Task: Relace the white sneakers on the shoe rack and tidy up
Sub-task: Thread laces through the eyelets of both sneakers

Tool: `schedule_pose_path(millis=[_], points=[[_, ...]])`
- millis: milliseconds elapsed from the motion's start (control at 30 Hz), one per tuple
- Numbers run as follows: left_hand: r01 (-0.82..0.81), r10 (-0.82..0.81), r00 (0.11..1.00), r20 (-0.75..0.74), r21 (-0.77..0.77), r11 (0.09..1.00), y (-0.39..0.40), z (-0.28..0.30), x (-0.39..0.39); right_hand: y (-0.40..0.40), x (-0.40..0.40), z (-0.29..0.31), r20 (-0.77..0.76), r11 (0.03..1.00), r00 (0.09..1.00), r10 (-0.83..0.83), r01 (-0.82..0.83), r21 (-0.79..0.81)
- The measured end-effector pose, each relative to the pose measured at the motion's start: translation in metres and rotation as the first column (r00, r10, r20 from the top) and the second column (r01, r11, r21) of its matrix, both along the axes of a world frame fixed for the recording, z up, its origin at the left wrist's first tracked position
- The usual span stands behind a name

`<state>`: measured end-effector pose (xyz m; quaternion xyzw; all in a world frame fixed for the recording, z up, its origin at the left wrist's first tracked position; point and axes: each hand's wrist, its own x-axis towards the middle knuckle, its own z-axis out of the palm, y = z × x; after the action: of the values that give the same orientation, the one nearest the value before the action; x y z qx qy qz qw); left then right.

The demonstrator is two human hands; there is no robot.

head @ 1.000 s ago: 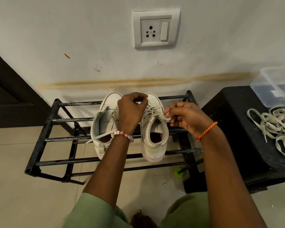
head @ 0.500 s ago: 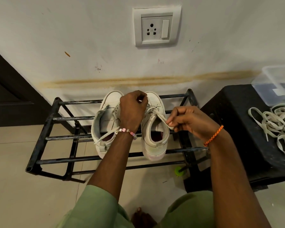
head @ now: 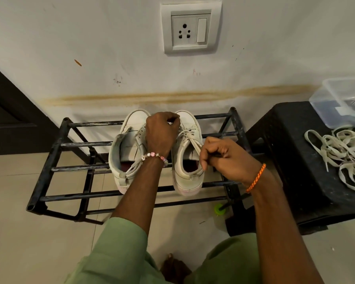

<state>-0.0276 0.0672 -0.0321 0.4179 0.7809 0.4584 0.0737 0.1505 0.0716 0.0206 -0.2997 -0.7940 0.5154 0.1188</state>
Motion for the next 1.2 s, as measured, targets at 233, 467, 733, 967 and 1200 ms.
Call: schedule_pose_path(millis=[233,467,733,967,1200], points=[[0.01,-0.009,1.0,0.014,-0.042,0.999,0.0,-0.002,-0.001,-0.004,-0.001,0.001,0.099,0.999,0.995,0.003,-0.008,0.042],[0.21,-0.202,0.976,0.079,-0.116,0.971,-0.001,0.001,-0.014,0.007,0.004,-0.004,0.088,0.971,0.972,-0.216,0.224,-0.088],[0.372,-0.361,0.928,0.094,-0.154,0.915,-0.007,0.003,-0.023,0.007,-0.004,-0.008,0.156,0.954,0.945,-0.286,0.296,-0.042],[0.22,-0.222,0.975,-0.002,-0.129,0.967,-0.004,0.005,-0.017,0.005,-0.012,-0.006,0.179,0.974,0.958,-0.224,0.224,0.017],[0.094,-0.092,0.996,0.024,-0.137,0.986,0.001,-0.001,-0.016,0.005,-0.009,-0.007,0.139,0.992,0.982,-0.126,0.122,0.034]])
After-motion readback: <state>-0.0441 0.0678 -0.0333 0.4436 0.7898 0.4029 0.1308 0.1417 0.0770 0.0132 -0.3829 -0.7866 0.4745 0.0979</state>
